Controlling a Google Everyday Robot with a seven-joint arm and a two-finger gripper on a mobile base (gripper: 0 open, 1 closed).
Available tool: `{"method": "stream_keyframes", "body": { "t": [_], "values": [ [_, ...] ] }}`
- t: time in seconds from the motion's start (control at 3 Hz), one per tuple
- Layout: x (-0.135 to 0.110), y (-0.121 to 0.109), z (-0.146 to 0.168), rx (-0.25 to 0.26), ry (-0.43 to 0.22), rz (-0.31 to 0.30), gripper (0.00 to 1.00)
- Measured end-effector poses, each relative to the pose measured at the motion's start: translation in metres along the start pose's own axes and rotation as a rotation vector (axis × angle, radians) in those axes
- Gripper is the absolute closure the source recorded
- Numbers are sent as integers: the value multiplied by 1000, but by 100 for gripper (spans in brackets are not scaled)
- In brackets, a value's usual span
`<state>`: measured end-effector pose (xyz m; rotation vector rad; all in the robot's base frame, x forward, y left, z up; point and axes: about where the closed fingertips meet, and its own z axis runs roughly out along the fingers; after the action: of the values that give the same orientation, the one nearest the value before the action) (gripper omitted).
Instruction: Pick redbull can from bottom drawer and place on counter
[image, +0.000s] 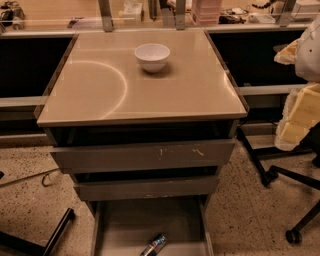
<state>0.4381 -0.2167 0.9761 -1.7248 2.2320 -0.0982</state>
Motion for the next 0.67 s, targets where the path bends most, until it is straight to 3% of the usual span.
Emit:
{"method": "stream_keyframes", "body": {
  "t": [0.33, 0.67],
  "values": [
    [0, 0, 0, 0, 0, 0, 0],
    [0, 14, 30, -29, -11, 35, 0]
  ]
}}
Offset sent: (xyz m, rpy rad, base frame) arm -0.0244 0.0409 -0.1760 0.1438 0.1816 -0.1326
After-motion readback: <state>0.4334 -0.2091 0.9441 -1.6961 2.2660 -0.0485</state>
